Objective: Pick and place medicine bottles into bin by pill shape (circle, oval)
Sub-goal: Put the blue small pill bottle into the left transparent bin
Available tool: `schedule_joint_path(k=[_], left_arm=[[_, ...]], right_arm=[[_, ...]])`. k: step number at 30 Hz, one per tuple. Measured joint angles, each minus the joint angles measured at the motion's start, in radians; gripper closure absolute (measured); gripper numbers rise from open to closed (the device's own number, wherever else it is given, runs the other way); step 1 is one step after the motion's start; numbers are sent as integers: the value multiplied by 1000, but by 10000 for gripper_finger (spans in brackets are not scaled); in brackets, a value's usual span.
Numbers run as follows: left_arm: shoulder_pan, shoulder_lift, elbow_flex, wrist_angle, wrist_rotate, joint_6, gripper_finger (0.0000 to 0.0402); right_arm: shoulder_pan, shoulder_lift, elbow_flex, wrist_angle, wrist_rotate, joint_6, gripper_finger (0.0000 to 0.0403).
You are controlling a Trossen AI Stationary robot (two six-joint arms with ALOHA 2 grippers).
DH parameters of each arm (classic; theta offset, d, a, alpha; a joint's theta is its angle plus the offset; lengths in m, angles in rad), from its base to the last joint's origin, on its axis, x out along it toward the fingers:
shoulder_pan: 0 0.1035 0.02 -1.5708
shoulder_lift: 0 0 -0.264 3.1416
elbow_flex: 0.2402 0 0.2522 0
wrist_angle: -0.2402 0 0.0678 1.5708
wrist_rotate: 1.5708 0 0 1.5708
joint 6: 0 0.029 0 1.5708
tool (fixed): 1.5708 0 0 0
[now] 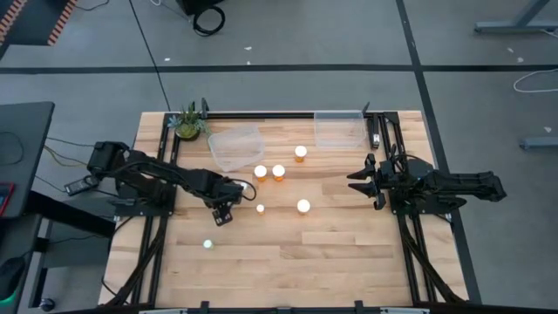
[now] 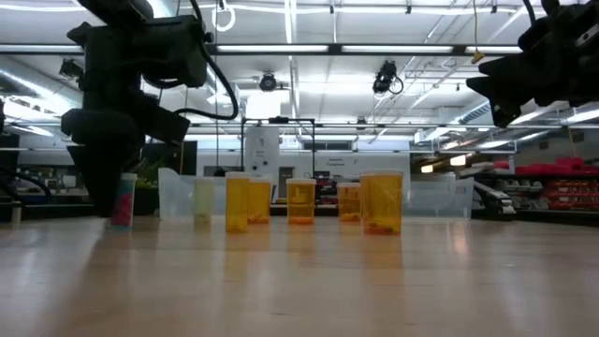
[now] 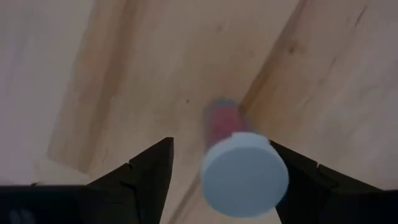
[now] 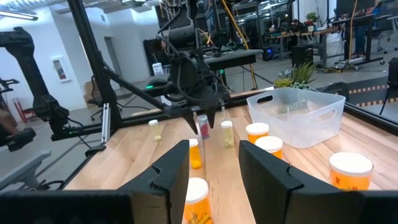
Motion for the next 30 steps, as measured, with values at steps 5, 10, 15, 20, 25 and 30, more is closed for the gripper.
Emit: schedule_joint_path(k=[5,10,15,20,25,30], left_arm=[[0,0,0,5,-25,0,177],[0,0,0,14,-26,-1,202],[0,0,0,19,-27,-1,225],[0,0,0,19,-27,-1,245],[0,0,0,19,-27,0,271],[0,0,30,12,-27,10,295]], right_arm=[[0,0,0,-5,0,0,256],[0,0,0,-5,0,0,256],[0,0,0,-5,0,0,256],[0,0,0,-5,0,0,256],[0,0,0,-5,0,0,256],[0,0,0,-5,0,0,256]])
